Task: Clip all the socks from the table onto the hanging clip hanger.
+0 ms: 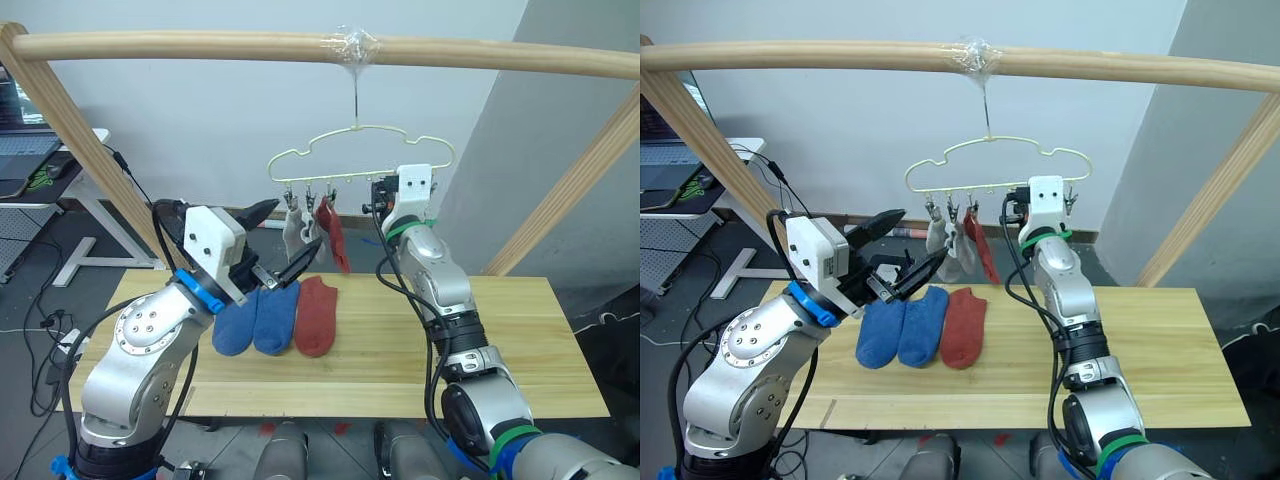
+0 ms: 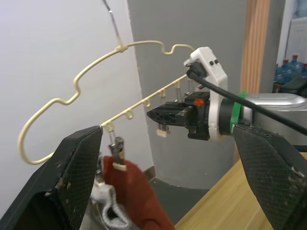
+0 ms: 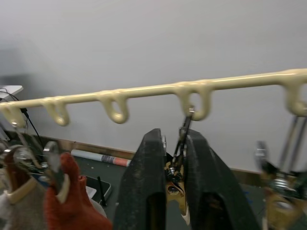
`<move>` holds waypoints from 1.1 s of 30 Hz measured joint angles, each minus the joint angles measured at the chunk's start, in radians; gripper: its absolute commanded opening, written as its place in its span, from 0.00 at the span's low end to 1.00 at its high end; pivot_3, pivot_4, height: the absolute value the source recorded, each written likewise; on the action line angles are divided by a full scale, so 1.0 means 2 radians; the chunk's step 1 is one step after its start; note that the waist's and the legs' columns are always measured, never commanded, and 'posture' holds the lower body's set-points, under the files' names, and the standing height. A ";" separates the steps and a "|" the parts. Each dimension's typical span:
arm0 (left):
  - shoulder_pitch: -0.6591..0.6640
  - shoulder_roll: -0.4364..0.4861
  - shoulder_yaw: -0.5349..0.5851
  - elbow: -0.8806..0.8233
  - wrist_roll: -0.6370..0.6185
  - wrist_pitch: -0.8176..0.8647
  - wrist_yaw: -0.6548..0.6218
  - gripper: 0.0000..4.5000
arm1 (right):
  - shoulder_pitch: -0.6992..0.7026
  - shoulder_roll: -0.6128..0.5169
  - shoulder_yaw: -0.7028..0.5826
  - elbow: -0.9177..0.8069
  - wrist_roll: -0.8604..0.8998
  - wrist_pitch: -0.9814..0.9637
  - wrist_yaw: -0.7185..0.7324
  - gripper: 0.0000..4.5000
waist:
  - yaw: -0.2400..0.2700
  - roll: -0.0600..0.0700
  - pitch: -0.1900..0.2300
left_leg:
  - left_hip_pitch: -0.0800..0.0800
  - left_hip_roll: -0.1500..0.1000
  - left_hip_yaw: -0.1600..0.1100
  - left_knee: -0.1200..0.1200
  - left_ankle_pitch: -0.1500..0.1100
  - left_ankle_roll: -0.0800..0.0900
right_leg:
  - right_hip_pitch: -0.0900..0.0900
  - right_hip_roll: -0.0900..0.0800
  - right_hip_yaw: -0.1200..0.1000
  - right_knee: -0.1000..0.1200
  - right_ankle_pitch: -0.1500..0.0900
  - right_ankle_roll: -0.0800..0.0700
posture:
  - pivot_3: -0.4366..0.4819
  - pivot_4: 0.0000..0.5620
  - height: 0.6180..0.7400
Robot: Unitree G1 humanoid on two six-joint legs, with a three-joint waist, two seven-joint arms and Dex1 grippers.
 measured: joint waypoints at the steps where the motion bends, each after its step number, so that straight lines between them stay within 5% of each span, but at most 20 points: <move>1: 0.001 0.000 0.000 -0.002 0.000 0.000 0.000 1.00 | 0.002 -0.001 0.000 -0.003 0.000 0.000 0.000 0.01 | 0.000 0.000 0.000 | 0.000 0.000 0.000 0.000 0.000 0.000 | 0.000 0.000 0.000 0.000 0.000 0.000 | 0.72 0.15 1.00; 9: 0.055 -0.005 -0.022 -0.015 0.008 0.020 0.014 1.00 | 0.037 -0.017 0.008 -0.063 0.004 0.036 0.026 0.01 | 0.000 0.003 -0.015 | 0.000 0.000 0.000 0.000 0.000 0.000 | 0.000 0.000 0.000 0.000 0.000 0.000 | 0.69 0.11 1.00; 14: 0.104 -0.024 -0.079 0.082 0.058 0.060 0.045 1.00 | 0.040 -0.038 0.020 -0.094 0.012 0.094 0.060 0.01 | -0.001 0.006 -0.020 | 0.001 0.000 0.001 0.000 0.001 0.001 | 0.001 0.000 0.001 0.000 -0.002 0.000 | 0.66 0.14 1.00; 16: 0.105 -0.040 -0.097 0.124 0.078 0.060 0.054 1.00 | 0.042 -0.041 0.020 -0.103 0.017 0.109 0.067 0.01 | -0.002 0.006 -0.020 | 0.002 0.000 0.000 0.000 0.002 0.003 | 0.001 0.001 0.001 0.000 -0.002 0.000 | 0.61 0.25 1.00; 24: -0.017 -0.164 -0.141 0.413 0.185 -0.053 0.123 1.00 | 0.039 -0.060 0.012 -0.129 0.022 0.146 0.075 0.01 | -0.009 0.007 -0.017 | 0.000 0.000 0.000 0.000 0.003 0.004 | 0.001 0.001 0.001 0.000 -0.001 0.001 | 0.56 0.31 1.00; 33: -0.143 -0.221 -0.110 0.636 0.216 -0.129 0.163 1.00 | 0.038 -0.062 0.011 -0.156 0.023 0.174 0.074 0.01 | -0.026 0.008 -0.008 | 0.000 -0.001 0.000 0.000 0.003 0.004 | 0.000 0.000 0.001 -0.001 -0.001 0.002 | 0.52 0.40 1.00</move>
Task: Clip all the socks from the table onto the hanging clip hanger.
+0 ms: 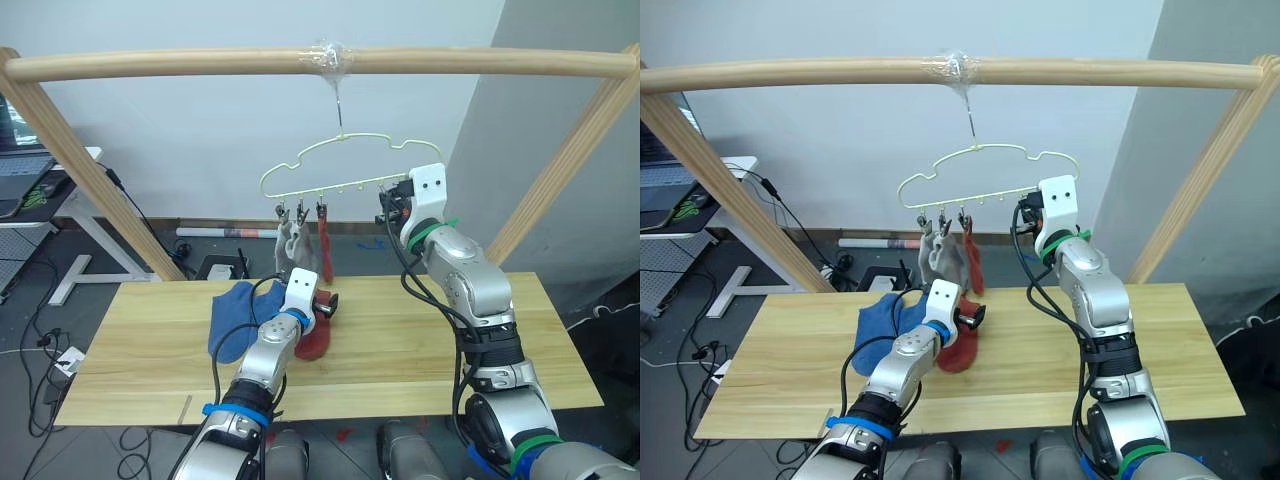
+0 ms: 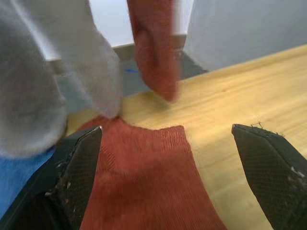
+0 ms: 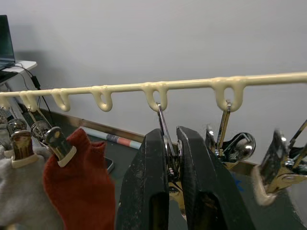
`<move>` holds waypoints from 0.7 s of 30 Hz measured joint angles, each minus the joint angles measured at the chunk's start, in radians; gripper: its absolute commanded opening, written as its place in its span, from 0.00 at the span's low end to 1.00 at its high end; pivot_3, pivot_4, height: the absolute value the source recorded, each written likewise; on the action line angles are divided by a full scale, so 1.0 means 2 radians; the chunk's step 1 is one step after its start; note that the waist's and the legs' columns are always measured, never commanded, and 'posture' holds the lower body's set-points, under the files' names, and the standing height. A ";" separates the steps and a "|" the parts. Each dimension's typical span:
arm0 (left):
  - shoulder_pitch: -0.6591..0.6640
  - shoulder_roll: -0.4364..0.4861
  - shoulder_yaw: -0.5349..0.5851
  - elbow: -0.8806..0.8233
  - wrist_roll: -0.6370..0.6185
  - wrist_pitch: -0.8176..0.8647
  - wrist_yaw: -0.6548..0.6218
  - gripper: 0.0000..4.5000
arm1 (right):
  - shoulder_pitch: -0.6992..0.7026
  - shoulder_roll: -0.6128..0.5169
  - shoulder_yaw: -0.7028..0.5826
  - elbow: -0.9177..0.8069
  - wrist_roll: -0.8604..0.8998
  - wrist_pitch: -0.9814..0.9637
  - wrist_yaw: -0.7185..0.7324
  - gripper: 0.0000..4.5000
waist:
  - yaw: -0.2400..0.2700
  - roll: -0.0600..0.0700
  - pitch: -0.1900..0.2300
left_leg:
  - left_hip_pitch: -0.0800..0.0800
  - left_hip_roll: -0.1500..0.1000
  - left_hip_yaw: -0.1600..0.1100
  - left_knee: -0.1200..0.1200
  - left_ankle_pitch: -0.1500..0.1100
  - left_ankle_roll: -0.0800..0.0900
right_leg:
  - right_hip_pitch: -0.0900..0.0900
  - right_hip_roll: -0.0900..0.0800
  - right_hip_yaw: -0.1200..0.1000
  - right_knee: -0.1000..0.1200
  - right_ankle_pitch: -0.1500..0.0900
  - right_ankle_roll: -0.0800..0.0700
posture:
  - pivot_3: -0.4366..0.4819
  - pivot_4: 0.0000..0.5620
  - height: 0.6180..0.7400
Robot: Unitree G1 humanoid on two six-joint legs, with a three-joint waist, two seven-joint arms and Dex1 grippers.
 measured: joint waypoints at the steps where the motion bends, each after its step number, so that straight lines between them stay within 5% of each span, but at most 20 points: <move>1: -0.008 -0.003 0.002 0.017 0.003 -0.002 0.003 1.00 | 0.000 -0.001 0.000 -0.002 0.000 0.002 0.000 0.01 | -0.001 0.000 0.003 | 0.000 0.000 0.000 0.000 0.000 0.000 | 0.000 0.000 0.000 0.000 0.001 0.001 | 0.52 0.42 1.00; 12: -0.008 -0.016 0.023 0.002 -0.001 0.057 -0.002 1.00 | -0.007 -0.008 -0.003 -0.008 0.001 0.013 0.000 0.01 | -0.003 -0.001 0.014 | 0.000 0.000 0.000 0.000 0.000 0.000 | 0.000 0.000 0.000 0.000 0.001 0.002 | 0.51 0.46 1.00; 21: 0.038 -0.009 0.010 -0.053 0.014 0.060 -0.025 0.50 | -0.009 -0.020 -0.008 -0.015 0.011 0.033 0.005 0.01 | -0.001 0.000 0.015 | 0.000 0.000 0.000 0.000 0.000 0.000 | 0.000 -0.001 0.000 0.000 -0.001 0.000 | 0.52 0.46 1.00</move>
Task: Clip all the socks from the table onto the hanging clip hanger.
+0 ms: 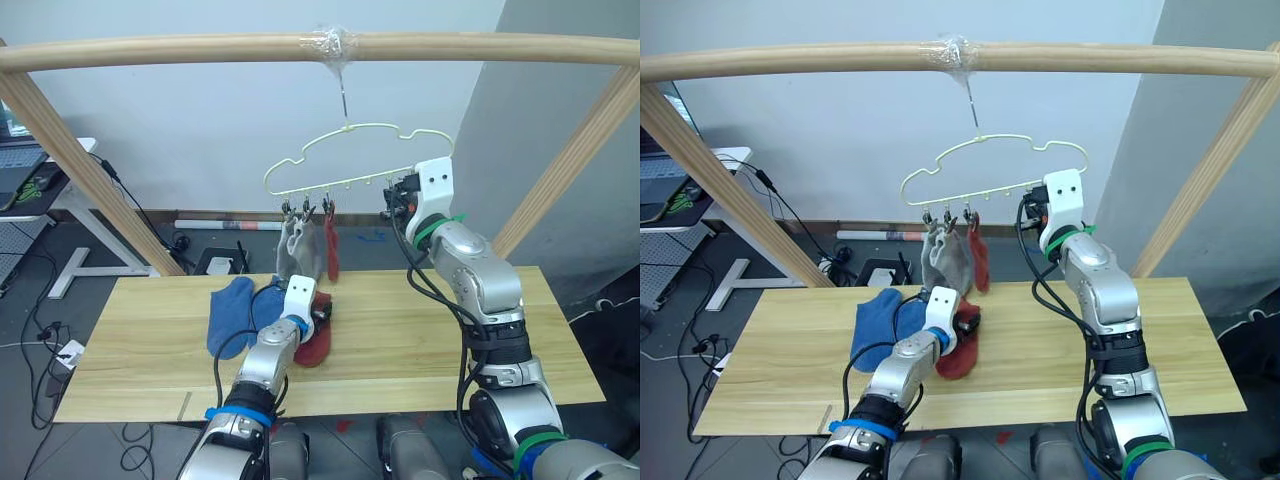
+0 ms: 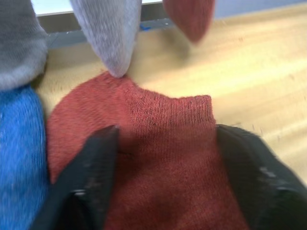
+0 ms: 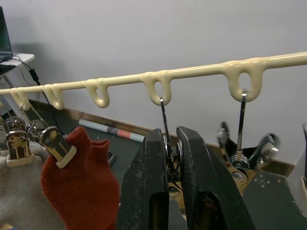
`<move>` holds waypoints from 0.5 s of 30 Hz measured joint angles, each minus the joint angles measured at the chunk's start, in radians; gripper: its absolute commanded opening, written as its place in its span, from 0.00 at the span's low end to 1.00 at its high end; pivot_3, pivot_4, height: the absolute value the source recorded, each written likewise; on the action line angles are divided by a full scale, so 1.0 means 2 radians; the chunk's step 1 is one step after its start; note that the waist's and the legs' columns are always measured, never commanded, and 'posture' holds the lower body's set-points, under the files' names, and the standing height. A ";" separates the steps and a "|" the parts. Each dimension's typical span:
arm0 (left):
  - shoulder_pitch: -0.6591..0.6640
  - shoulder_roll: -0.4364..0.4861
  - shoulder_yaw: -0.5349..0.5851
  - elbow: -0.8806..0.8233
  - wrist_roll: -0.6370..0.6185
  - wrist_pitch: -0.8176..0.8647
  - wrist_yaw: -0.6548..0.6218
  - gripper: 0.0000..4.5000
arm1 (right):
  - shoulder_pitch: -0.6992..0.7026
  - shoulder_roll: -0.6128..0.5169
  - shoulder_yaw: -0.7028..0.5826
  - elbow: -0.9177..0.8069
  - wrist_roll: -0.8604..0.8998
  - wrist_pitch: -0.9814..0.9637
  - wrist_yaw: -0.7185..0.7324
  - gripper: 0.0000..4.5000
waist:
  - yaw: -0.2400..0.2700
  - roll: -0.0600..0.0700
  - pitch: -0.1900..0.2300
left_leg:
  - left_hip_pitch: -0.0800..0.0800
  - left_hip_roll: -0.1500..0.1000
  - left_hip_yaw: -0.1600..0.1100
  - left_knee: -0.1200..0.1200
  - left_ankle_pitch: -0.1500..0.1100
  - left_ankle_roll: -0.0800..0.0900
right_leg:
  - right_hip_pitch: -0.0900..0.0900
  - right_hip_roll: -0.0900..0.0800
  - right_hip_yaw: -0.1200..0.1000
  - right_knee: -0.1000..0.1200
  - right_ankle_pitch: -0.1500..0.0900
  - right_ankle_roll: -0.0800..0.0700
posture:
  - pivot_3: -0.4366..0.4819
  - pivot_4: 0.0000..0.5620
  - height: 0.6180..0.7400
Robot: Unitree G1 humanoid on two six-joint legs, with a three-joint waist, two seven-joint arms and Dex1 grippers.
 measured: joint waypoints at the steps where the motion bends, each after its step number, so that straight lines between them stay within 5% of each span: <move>1: 0.004 0.000 -0.001 -0.004 0.000 0.000 -0.004 0.44 | -0.002 -0.003 0.000 0.000 0.003 0.002 0.001 0.01 | 0.000 0.000 0.000 | 0.000 0.000 0.000 0.000 0.000 0.000 | 0.000 0.000 0.000 0.000 0.000 0.000 | 0.52 0.46 1.00; 8: 0.034 0.000 -0.024 -0.045 0.007 0.001 -0.033 0.00 | -0.025 -0.022 -0.012 0.014 0.020 0.015 0.012 0.01 | 0.000 0.000 0.007 | -0.001 0.000 0.000 0.000 0.000 0.000 | 0.000 0.000 0.000 0.000 0.000 0.000 | 0.53 0.48 1.00; 15: 0.059 0.003 -0.058 -0.087 0.015 -0.022 -0.073 0.00 | -0.057 -0.033 -0.040 0.032 0.057 0.055 0.022 0.01 | 0.001 0.000 0.014 | -0.004 0.000 -0.001 0.000 0.000 0.000 | -0.003 0.000 -0.001 -0.001 0.000 0.000 | 0.53 0.46 1.00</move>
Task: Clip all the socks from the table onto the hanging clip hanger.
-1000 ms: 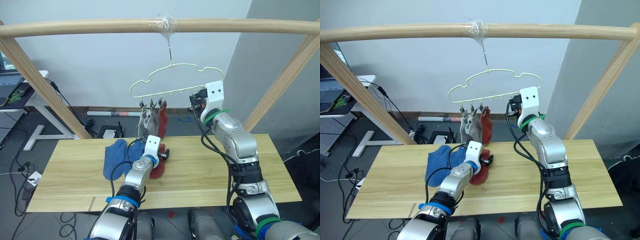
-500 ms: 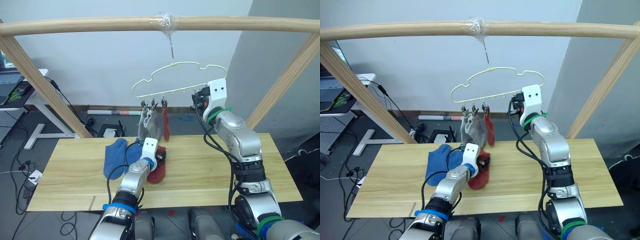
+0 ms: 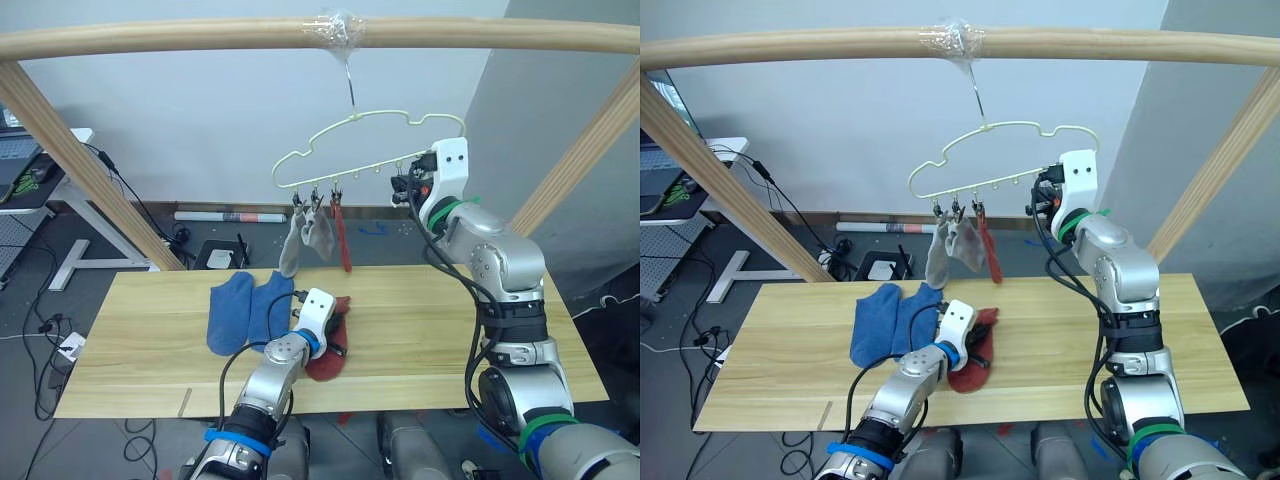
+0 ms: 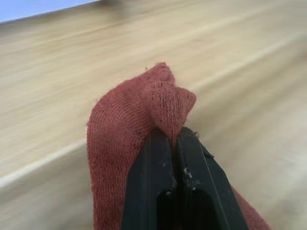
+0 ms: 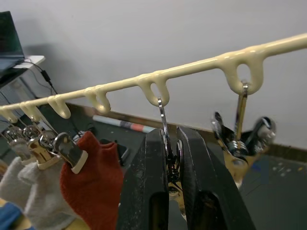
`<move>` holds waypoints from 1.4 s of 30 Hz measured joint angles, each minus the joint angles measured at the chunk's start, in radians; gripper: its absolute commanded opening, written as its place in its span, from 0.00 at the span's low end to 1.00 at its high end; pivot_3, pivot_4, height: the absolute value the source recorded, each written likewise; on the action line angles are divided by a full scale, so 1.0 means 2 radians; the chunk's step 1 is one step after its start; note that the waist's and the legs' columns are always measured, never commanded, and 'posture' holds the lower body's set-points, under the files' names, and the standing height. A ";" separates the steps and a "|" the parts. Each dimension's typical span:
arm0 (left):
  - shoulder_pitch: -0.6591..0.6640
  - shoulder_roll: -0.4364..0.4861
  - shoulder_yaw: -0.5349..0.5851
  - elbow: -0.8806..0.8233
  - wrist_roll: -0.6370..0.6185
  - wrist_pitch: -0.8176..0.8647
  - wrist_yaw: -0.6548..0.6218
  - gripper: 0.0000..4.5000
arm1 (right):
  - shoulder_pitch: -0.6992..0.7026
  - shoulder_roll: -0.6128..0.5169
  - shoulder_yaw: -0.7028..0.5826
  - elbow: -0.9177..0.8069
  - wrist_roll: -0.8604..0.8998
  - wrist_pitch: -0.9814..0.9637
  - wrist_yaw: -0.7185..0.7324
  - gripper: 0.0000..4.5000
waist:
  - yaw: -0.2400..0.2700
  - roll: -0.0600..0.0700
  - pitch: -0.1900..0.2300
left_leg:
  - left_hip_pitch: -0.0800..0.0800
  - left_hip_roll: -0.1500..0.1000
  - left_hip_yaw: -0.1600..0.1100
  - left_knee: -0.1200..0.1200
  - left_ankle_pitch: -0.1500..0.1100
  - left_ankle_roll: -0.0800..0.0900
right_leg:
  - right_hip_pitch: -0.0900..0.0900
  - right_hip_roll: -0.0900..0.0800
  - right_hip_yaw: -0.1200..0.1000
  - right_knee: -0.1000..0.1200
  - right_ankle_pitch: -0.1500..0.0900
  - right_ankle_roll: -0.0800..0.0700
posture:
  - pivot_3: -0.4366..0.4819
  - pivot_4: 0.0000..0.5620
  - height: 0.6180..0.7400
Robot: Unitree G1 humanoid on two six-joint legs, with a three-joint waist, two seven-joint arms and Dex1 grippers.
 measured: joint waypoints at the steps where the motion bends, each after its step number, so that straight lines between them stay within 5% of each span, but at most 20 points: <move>1: 0.001 0.000 0.000 -0.006 0.000 -0.003 -0.002 0.00 | -0.001 -0.003 -0.001 0.001 0.004 0.004 0.002 0.01 | 0.000 0.000 0.000 | 0.000 0.000 0.000 0.000 0.000 0.000 | 0.000 0.000 0.000 0.000 0.000 0.000 | 0.53 0.46 1.00; 11: -0.041 0.017 -0.014 -0.153 -0.011 -0.136 -0.064 0.00 | -0.096 -0.018 -0.125 0.049 0.100 0.213 -0.026 0.01 | 0.004 0.000 0.001 | -0.003 0.000 0.000 0.000 0.000 0.000 | -0.001 -0.001 0.000 -0.001 0.000 0.000 | 0.52 0.43 1.00; 27: -0.090 0.010 -0.031 -0.070 0.047 -0.238 -0.021 0.00 | -0.145 0.007 -0.230 0.055 0.129 0.374 -0.081 0.01 | 0.005 0.000 0.001 | -0.004 -0.001 -0.001 0.000 0.000 0.000 | -0.001 -0.001 -0.001 -0.001 0.001 0.001 | 0.52 0.40 1.00; 42: -0.116 -0.007 -0.028 -0.035 0.049 -0.269 -0.011 0.00 | -0.156 0.040 -0.273 0.036 0.127 0.403 -0.122 0.01 | 0.004 0.000 0.001 | -0.004 -0.001 -0.001 0.000 0.000 0.000 | -0.001 -0.001 -0.001 -0.001 0.001 0.002 | 0.51 0.38 1.00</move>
